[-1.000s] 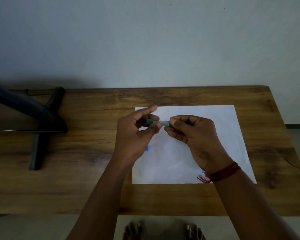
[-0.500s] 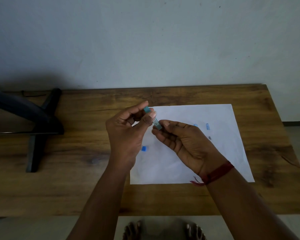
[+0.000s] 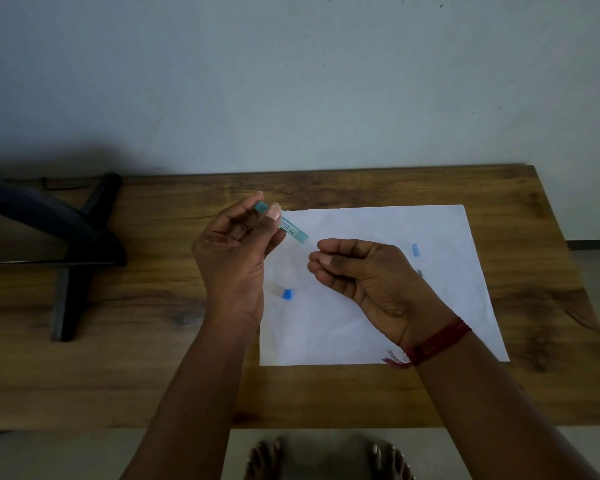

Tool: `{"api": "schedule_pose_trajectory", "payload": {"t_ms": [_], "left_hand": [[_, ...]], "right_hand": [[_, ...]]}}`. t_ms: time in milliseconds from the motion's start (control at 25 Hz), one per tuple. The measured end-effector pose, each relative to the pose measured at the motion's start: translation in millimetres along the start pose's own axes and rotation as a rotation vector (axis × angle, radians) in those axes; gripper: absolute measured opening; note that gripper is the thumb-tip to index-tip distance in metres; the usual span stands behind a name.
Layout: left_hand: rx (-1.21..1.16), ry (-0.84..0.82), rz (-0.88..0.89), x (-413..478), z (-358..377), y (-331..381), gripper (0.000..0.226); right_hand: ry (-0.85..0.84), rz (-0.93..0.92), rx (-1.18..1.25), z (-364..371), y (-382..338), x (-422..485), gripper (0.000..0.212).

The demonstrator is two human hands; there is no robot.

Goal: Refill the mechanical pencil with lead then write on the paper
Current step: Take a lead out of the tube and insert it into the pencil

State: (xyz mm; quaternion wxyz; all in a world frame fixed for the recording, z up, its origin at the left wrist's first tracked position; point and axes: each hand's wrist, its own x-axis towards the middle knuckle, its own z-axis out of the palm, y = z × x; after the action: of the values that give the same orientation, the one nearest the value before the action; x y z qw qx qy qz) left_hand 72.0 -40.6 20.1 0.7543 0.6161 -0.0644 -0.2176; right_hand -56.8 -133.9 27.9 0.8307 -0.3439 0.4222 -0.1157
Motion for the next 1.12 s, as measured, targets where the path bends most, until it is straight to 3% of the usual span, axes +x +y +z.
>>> {"api": "schedule_pose_trajectory", "payload": {"t_ms": [240,400,840,1120], "left_hand": [[-0.053,0.025,-0.057,3,-1,-2,0.026],[-0.043,0.025,-0.060,3,0,-3,0.024],[-0.051,0.031,-0.074,2,2,-3,0.023],[-0.027,0.026,-0.098,1,5,-6,0.021]], "right_hand": [[0.101,-0.261,-0.595,-6,-8,-2,0.022],[0.147,-0.461,-0.858,-14,-11,-4,0.022],[0.291,-0.522,-0.895,-18,-2,-6,0.020],[0.340,-0.675,-1.188,-18,8,-7,0.022]]}}
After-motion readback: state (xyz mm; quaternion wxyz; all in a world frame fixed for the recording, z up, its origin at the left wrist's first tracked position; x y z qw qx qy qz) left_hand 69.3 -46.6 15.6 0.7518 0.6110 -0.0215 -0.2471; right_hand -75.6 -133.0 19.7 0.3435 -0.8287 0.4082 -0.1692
